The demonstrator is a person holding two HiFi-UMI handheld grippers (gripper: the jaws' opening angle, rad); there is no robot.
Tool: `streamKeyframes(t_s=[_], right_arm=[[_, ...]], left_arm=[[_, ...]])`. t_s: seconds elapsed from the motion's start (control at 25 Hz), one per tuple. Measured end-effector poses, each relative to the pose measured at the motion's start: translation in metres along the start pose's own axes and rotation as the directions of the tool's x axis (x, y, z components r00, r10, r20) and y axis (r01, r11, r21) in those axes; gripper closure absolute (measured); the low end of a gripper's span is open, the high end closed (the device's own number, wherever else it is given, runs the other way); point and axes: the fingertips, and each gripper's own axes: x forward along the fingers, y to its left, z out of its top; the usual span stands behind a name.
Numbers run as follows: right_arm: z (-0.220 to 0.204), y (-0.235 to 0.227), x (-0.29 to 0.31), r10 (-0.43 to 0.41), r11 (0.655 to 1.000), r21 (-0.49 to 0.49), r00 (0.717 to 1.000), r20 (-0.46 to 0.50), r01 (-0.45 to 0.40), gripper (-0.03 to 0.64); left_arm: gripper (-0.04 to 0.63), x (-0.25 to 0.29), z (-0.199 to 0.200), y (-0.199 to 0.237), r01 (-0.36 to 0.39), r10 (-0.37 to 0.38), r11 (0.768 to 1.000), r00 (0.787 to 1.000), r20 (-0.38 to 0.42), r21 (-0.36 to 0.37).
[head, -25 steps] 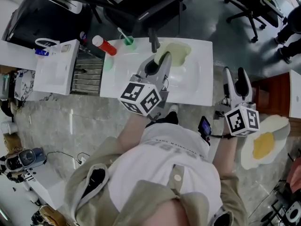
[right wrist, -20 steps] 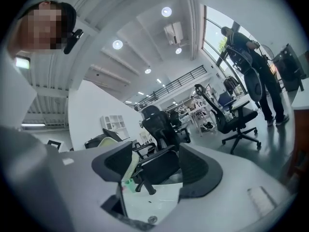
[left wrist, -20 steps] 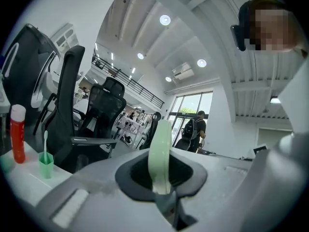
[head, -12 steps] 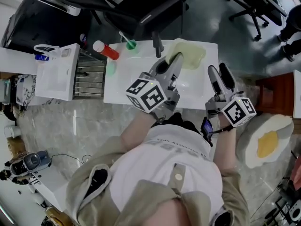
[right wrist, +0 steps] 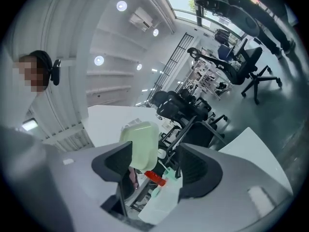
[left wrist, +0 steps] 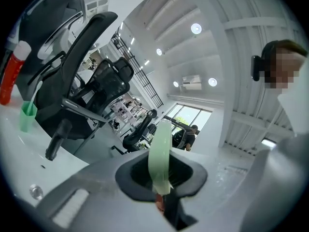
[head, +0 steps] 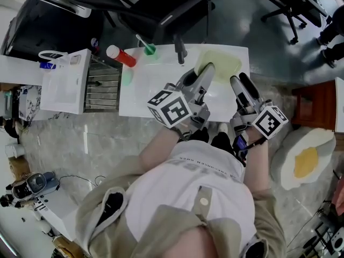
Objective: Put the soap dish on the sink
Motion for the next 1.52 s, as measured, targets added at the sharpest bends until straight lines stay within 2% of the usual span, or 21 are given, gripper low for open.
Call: streamKeyframes(t_s=[0.16, 0.4, 0.68, 0.88, 0.96, 1.2, 1.36, 1.52], right_arm=[[-0.001, 0.002, 0.004, 0.066, 0.996, 0.061, 0.998, -0.01, -0.066, 0.325], [-0.003, -0.001, 0.011, 0.118, 0.988, 0.109, 0.992, -0.046, -0.112, 0.377], [0.0, -0.009, 0.019, 0.134, 0.985, 0.121, 0.988, -0.074, -0.124, 0.445], [0.0, -0.014, 0.02, 0.135, 0.985, 0.121, 0.987, -0.091, -0.124, 0.531], [-0.001, -0.018, 0.02, 0.134, 0.985, 0.125, 0.986, -0.101, -0.121, 0.535], [-0.002, -0.032, 0.021, 0.132, 0.978, 0.174, 0.986, -0.102, -0.113, 0.548], [-0.001, -0.042, 0.022, 0.112, 0.979, 0.18, 0.987, -0.113, -0.091, 0.549], [0.004, -0.058, 0.019, 0.075, 0.978, 0.204, 0.99, -0.117, -0.05, 0.549]], left_arm=[[0.565, 0.003, -0.003, -0.003, 0.004, -0.003, 0.999, 1.0, 0.018, -0.04], [0.565, 0.011, -0.014, -0.002, 0.009, -0.006, 0.994, 1.0, 0.024, -0.107], [0.565, 0.02, -0.017, 0.01, 0.013, -0.006, 0.98, 0.999, 0.035, -0.199], [0.565, 0.021, -0.021, 0.018, 0.002, 0.004, 0.977, 1.0, 0.03, -0.212], [0.565, 0.022, -0.023, 0.021, -0.005, 0.01, 0.978, 1.0, 0.021, -0.21], [0.554, 0.03, -0.032, 0.031, -0.041, 0.038, 0.987, 0.999, -0.022, -0.159], [0.504, 0.033, -0.04, 0.038, -0.078, 0.074, 0.996, 0.994, -0.075, -0.044], [0.434, 0.036, -0.046, 0.041, -0.085, 0.096, 0.992, 0.988, -0.123, 0.092]])
